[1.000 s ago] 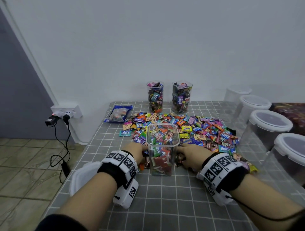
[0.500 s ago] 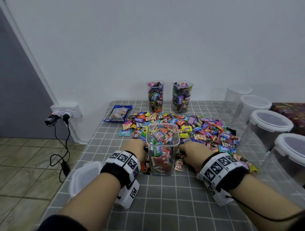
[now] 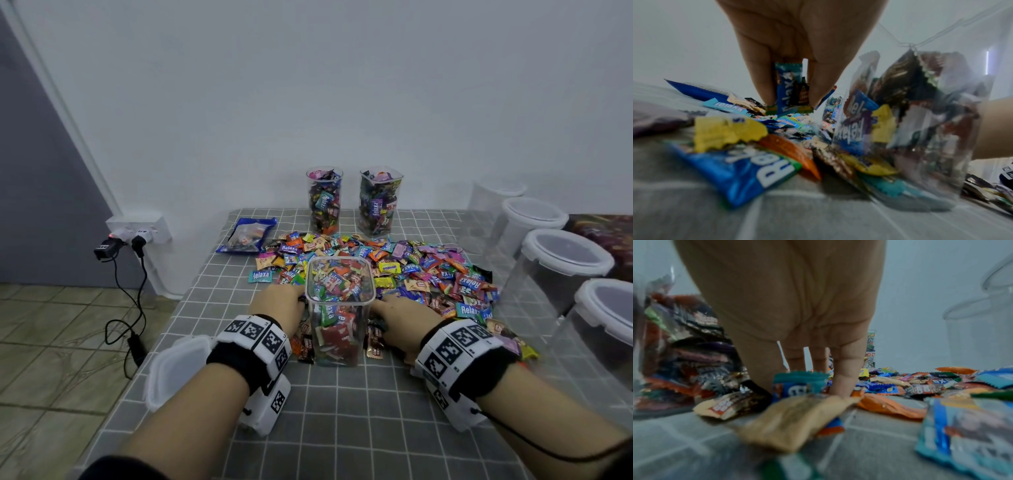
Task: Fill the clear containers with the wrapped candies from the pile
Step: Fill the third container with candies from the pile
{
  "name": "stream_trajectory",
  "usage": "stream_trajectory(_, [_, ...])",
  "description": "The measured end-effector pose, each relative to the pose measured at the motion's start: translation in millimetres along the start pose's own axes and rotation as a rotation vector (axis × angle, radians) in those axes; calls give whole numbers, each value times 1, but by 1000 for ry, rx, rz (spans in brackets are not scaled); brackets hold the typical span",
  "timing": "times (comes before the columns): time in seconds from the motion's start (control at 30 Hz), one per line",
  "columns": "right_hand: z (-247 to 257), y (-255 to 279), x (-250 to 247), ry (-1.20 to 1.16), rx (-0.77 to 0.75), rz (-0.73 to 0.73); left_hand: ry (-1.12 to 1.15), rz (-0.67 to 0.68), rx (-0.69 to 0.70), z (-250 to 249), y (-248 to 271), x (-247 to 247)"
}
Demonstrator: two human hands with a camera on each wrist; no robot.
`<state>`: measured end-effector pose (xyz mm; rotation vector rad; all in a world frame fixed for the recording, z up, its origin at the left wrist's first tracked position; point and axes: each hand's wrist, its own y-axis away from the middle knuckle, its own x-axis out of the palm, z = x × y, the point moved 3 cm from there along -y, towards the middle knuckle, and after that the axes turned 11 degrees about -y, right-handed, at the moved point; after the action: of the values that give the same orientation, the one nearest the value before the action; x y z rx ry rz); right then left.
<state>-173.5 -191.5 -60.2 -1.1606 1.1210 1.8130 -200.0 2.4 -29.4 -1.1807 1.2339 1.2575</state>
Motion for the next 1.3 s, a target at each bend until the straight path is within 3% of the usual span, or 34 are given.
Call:
stream_trajectory(0.47, [-1, -3, 0, 34, -8, -33, 18, -32, -44, -3, 7, -11])
stream_trajectory(0.8, [2, 8, -1, 24, 23, 68, 19, -15, 10, -5, 8, -11])
stream_trajectory(1.17, [4, 6, -5, 7, 7, 40, 56, -28, 2, -6, 7, -10])
stream_trajectory(1.3, [1, 8, -12, -64, 18, -54, 46, -27, 4, -6, 8, -9])
